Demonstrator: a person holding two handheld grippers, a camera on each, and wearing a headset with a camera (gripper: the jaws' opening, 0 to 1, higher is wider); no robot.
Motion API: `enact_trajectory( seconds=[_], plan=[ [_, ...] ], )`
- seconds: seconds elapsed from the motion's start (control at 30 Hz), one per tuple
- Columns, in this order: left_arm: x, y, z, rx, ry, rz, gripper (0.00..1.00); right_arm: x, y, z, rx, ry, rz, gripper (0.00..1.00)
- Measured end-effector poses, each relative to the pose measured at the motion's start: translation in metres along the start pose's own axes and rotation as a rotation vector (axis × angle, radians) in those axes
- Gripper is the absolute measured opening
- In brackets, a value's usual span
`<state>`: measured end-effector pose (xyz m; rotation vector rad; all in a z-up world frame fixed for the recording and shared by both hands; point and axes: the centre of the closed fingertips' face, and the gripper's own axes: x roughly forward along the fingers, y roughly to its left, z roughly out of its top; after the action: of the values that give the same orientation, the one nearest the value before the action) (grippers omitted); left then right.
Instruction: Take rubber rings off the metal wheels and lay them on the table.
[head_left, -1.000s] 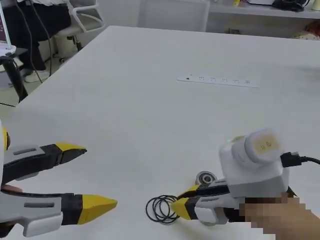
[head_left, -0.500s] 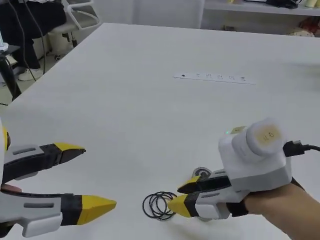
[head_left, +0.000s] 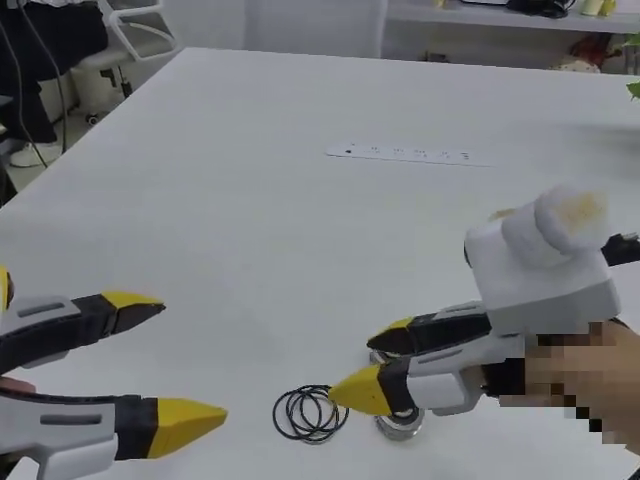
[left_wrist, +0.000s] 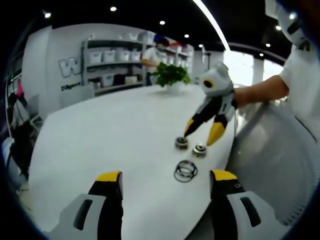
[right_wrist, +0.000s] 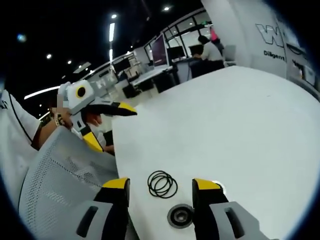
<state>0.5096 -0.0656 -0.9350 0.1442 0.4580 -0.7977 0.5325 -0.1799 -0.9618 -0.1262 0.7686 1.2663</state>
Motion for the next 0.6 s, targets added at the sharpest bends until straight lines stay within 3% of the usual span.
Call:
enact_trajectory(
  seconds=[0.23,0.4,0.6],
  plan=[
    [0.000,0.000,0.002,0.007,-0.002,-0.005,0.72,-0.023,0.002,0.007,0.022,-0.058,0.004,0.57],
    [-0.004,-0.001,0.004,0.000,-0.014,-0.008,0.74,-0.041,0.001,0.005,-0.005,-0.084,-0.031,0.62],
    [-0.009,0.000,0.001,0.009,0.000,0.000,0.75,-0.063,-0.004,-0.001,-0.006,-0.120,-0.082,0.71]
  ],
)
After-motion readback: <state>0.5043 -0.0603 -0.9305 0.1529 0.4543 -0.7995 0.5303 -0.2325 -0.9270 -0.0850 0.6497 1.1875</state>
